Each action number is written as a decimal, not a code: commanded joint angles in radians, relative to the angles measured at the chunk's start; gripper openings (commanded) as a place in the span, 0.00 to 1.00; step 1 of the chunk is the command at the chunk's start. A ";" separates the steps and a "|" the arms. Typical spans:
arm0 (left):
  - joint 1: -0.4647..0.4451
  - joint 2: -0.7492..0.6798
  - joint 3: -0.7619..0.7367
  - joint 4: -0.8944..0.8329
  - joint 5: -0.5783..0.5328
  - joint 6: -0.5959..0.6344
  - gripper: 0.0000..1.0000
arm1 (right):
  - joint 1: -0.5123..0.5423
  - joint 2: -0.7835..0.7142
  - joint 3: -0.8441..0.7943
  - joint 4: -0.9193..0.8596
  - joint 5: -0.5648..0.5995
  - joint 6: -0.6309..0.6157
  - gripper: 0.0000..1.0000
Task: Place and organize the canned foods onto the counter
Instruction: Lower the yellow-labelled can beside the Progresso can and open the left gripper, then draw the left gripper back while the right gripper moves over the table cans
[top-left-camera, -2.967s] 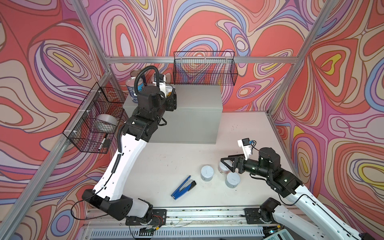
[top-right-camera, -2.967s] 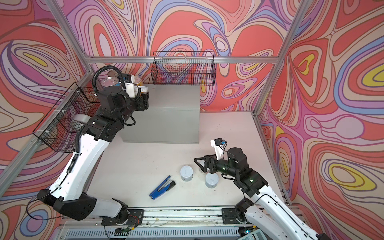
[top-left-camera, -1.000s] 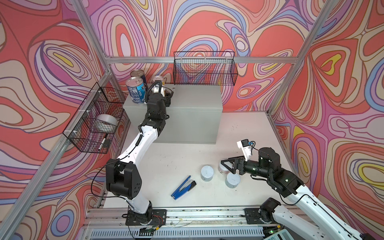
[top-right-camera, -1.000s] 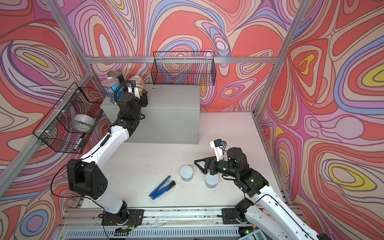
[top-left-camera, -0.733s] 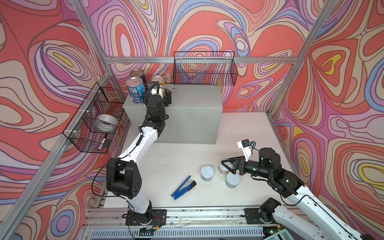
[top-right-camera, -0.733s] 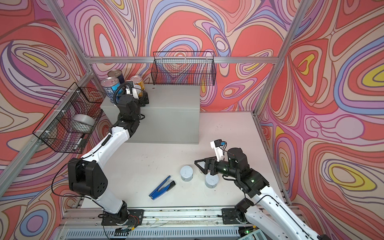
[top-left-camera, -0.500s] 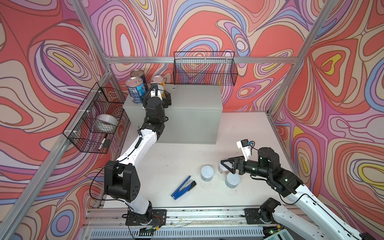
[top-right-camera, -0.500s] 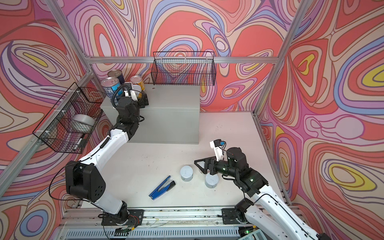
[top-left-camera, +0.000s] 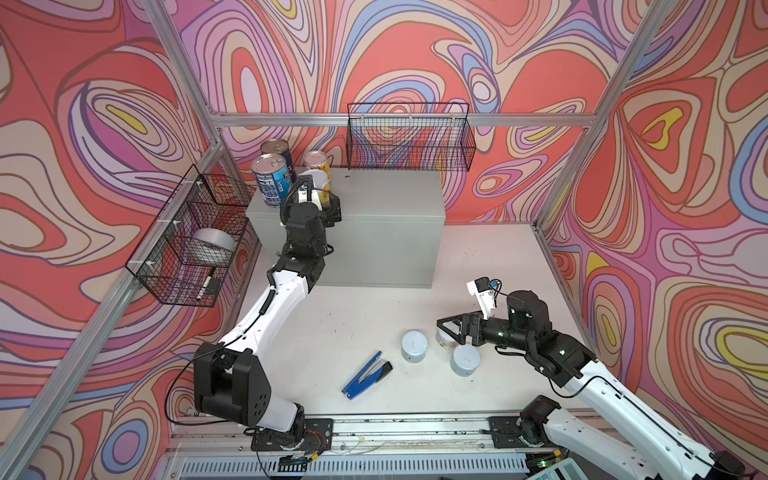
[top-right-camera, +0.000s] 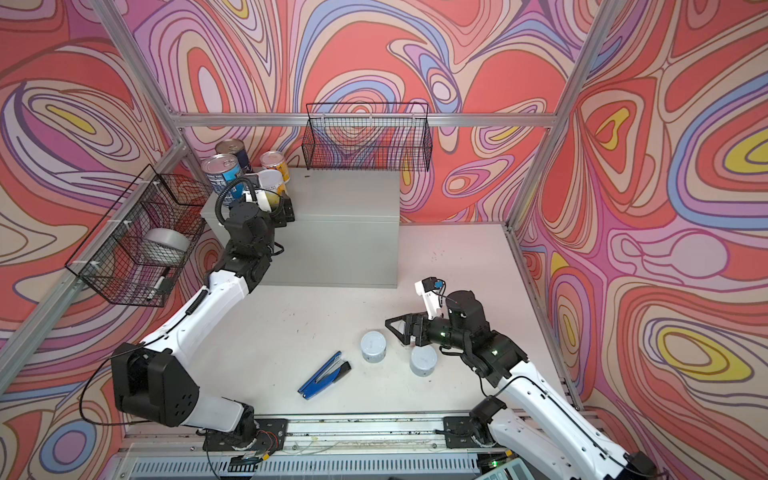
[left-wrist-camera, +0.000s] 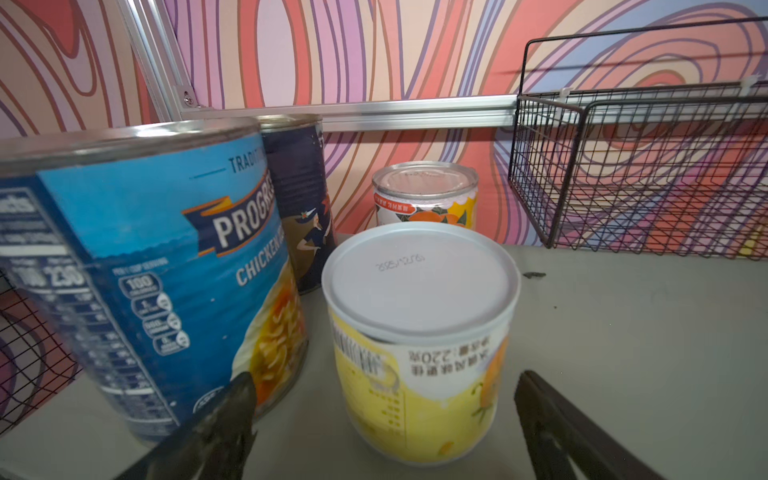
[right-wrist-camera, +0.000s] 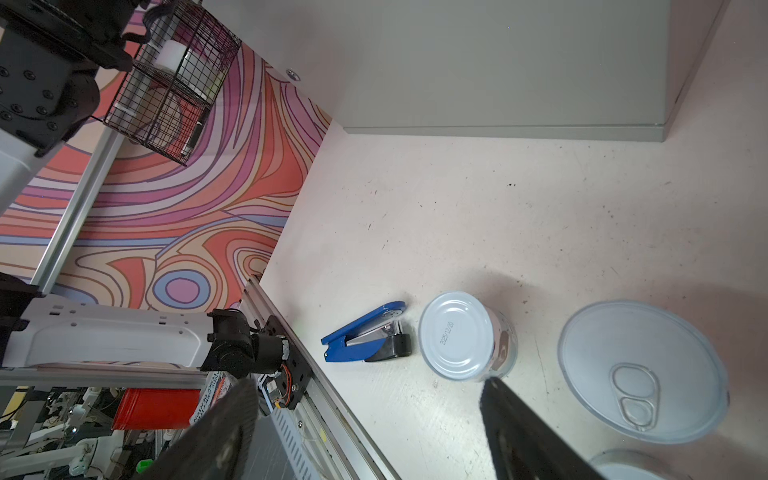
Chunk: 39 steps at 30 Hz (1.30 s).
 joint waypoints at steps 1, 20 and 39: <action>-0.008 -0.039 -0.024 -0.069 -0.036 -0.008 1.00 | 0.003 0.017 0.023 -0.017 0.025 -0.013 0.86; -0.052 -0.292 -0.236 -0.225 -0.089 -0.211 1.00 | 0.003 0.111 -0.005 -0.108 0.161 -0.121 0.87; -0.053 -0.271 -0.266 -0.524 -0.036 -0.442 1.00 | 0.101 0.239 -0.030 -0.009 0.153 -0.022 0.89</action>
